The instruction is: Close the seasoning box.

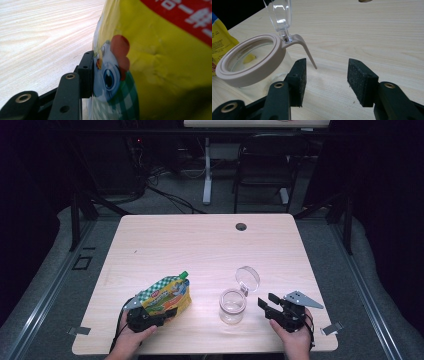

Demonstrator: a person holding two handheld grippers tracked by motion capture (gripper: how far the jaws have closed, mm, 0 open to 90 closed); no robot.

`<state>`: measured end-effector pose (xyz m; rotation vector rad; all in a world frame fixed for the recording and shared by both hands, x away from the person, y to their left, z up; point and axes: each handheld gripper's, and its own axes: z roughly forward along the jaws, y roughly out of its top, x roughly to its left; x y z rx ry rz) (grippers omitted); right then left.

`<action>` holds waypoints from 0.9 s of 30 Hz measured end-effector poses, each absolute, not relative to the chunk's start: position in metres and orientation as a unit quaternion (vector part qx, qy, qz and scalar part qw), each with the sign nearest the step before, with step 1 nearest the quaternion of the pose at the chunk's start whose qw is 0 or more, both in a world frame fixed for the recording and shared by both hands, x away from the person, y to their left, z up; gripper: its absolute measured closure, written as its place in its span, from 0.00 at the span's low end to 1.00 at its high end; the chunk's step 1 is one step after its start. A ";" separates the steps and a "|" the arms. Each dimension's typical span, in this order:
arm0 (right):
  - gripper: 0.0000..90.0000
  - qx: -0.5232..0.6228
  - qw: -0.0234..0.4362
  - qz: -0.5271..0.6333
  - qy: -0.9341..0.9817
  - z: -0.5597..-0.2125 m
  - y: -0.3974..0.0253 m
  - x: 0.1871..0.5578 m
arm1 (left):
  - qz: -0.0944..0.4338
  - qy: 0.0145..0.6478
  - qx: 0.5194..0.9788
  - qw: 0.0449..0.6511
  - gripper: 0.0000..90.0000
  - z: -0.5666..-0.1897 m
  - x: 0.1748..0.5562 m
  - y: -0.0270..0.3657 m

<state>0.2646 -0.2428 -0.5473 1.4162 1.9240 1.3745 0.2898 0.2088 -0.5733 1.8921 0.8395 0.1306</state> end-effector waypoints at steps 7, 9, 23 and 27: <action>0.55 0.502 0.193 0.489 0.687 -0.546 -0.243 0.265 | 0.063 0.347 0.781 0.515 0.63 -0.564 0.288 0.211; 0.55 0.502 0.195 0.489 0.687 -0.546 -0.244 0.264 | 0.070 0.347 0.782 0.514 0.63 -0.561 0.288 0.210; 0.56 0.497 0.197 0.493 0.686 -0.543 -0.244 0.261 | 0.117 0.314 0.811 0.479 0.64 -0.539 0.286 0.198; 0.58 0.491 0.197 0.489 0.694 -0.542 -0.243 0.261 | 0.120 0.307 0.816 0.474 0.64 -0.534 0.288 0.194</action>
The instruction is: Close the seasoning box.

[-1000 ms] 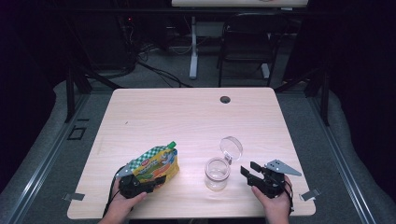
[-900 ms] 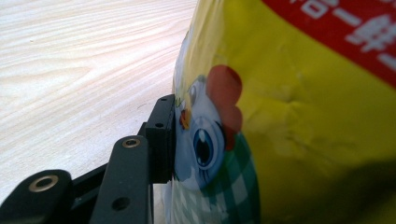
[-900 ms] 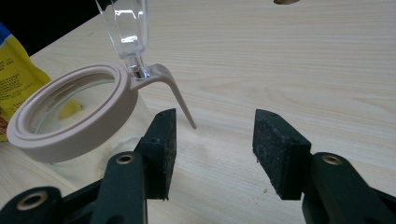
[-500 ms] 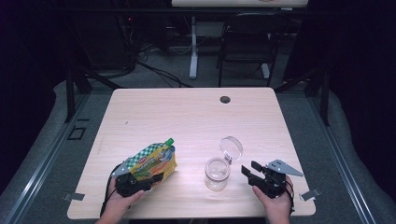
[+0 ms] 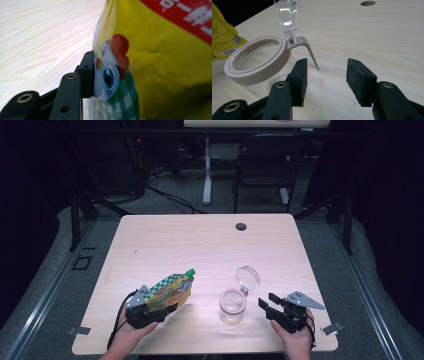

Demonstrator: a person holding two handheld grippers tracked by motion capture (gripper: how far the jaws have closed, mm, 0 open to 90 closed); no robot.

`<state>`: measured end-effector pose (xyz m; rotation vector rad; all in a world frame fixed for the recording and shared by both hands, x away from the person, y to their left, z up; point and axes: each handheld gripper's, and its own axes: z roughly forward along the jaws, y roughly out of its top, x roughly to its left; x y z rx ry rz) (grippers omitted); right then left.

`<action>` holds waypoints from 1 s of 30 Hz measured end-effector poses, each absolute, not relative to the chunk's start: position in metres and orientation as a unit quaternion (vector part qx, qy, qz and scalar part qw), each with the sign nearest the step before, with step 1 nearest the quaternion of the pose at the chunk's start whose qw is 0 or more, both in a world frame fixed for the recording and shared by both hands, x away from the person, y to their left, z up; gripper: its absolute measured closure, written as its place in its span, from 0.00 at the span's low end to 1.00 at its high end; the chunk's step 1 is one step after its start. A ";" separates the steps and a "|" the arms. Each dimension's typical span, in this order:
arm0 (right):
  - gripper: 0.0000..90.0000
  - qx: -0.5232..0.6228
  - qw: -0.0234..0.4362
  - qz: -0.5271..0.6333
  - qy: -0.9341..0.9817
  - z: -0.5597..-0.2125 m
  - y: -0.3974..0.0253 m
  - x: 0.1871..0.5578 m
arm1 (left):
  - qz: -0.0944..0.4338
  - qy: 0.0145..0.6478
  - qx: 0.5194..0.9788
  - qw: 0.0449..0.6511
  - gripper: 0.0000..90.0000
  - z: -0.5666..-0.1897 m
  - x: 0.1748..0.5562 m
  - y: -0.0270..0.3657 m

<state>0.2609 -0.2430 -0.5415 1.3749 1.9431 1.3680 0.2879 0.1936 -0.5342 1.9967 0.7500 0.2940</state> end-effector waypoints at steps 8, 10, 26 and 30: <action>0.70 0.484 0.200 0.464 0.715 -0.540 -0.240 0.258 | 0.137 0.297 0.821 0.468 0.64 -0.525 0.291 0.183; 0.70 0.481 0.200 0.467 0.715 -0.540 -0.239 0.258 | 0.136 0.295 0.821 0.469 0.64 -0.524 0.292 0.182; 0.66 0.479 0.184 0.497 0.700 -0.532 -0.240 0.254 | 0.178 0.281 0.837 0.435 0.64 -0.516 0.296 0.163; 0.68 0.472 0.190 0.492 0.706 -0.529 -0.239 0.253 | 0.189 0.275 0.837 0.434 0.64 -0.512 0.297 0.160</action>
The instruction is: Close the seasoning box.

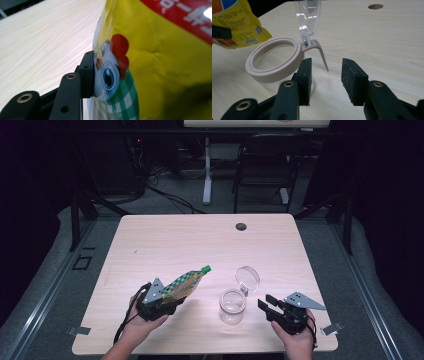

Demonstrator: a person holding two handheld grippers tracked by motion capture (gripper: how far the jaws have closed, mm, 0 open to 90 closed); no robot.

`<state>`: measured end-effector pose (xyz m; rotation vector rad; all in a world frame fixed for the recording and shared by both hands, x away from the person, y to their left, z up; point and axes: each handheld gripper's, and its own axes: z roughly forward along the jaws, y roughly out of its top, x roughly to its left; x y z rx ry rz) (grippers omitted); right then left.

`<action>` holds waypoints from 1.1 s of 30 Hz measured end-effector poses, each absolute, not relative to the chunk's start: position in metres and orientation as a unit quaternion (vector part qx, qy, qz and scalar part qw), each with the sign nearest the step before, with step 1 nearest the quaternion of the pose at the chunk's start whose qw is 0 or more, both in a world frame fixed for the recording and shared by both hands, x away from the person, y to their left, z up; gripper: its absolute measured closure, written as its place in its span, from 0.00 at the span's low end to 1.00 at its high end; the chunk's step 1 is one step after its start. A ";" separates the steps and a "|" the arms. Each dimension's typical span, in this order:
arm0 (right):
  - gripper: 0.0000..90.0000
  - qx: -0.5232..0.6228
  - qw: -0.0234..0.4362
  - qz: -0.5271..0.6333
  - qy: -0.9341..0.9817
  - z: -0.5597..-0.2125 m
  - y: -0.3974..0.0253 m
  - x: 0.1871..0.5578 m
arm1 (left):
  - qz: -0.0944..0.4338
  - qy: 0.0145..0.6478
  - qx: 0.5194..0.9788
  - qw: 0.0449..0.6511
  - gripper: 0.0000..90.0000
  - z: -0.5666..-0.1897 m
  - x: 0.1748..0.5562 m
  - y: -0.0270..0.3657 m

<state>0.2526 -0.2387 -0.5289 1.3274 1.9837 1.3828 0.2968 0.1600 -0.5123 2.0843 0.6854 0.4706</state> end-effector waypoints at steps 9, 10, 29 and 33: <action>0.75 0.460 0.182 0.498 0.712 -0.526 -0.235 0.251 | 0.231 0.252 0.845 0.411 0.64 -0.511 0.294 0.150; 0.77 0.457 0.181 0.499 0.714 -0.526 -0.235 0.251 | 0.236 0.249 0.846 0.408 0.64 -0.512 0.293 0.149; 0.79 0.438 0.177 0.495 0.730 -0.526 -0.230 0.249 | 0.279 0.217 0.861 0.364 0.64 -0.528 0.281 0.139; 0.78 0.439 0.177 0.495 0.728 -0.526 -0.230 0.249 | 0.285 0.215 0.862 0.361 0.64 -0.529 0.280 0.138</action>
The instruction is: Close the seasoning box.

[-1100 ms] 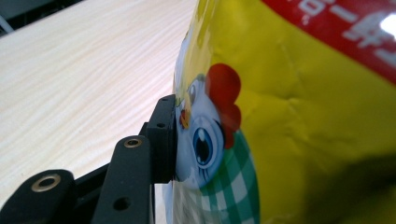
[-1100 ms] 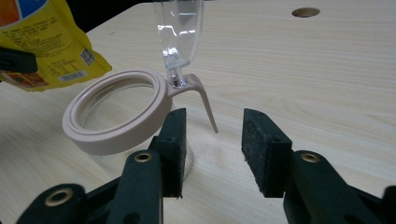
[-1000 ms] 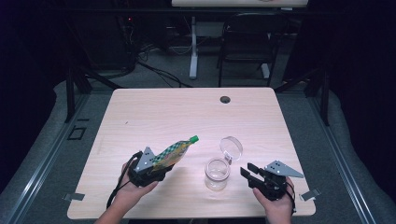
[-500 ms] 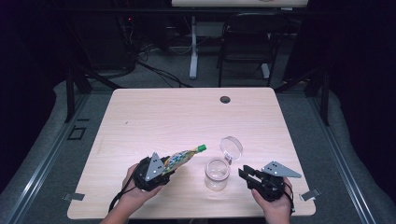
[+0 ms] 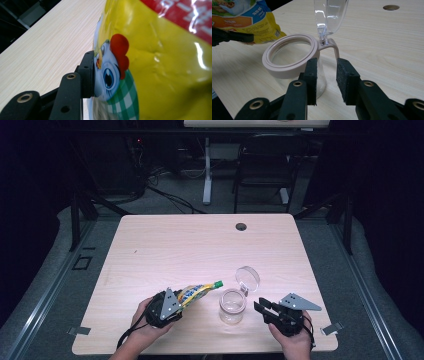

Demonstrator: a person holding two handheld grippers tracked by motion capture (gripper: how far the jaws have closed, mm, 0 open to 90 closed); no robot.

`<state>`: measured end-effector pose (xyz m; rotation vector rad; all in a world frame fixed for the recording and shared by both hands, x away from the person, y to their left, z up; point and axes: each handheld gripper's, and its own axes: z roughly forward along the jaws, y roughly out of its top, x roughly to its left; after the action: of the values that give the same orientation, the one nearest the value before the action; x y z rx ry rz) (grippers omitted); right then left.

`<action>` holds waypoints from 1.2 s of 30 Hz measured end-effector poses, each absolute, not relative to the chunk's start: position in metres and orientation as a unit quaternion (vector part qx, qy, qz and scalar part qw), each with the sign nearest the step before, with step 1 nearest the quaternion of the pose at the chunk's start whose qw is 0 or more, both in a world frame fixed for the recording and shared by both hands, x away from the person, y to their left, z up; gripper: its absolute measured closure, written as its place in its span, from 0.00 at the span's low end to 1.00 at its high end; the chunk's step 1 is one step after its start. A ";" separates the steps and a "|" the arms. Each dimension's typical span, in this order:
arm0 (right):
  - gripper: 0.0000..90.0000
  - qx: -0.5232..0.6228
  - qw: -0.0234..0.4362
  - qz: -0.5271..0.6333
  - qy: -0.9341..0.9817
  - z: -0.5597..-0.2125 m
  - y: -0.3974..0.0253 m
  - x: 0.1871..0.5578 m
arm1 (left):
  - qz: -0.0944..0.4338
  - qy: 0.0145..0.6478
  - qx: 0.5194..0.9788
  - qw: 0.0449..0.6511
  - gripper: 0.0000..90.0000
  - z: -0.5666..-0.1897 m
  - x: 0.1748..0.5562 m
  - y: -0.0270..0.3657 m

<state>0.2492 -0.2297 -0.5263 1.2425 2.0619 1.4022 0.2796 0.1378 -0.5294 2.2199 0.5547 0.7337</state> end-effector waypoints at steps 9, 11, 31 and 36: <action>0.80 0.437 0.163 0.504 0.727 -0.526 -0.229 0.249 | 0.302 0.207 0.866 0.342 0.64 -0.531 0.278 0.139; 0.80 0.436 0.168 0.497 0.731 -0.526 -0.229 0.249 | 0.305 0.206 0.866 0.339 0.64 -0.531 0.278 0.139; 0.83 0.427 0.180 0.492 0.737 -0.522 -0.225 0.246 | 0.315 0.196 0.869 0.328 0.64 -0.530 0.275 0.137; 0.85 0.421 0.183 0.496 0.737 -0.514 -0.223 0.244 | 0.315 0.196 0.867 0.333 0.64 -0.530 0.274 0.137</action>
<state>0.2440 -0.2231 -0.5144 1.1884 2.0802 1.3985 0.2742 0.1367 -0.5298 2.2637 0.5113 0.8233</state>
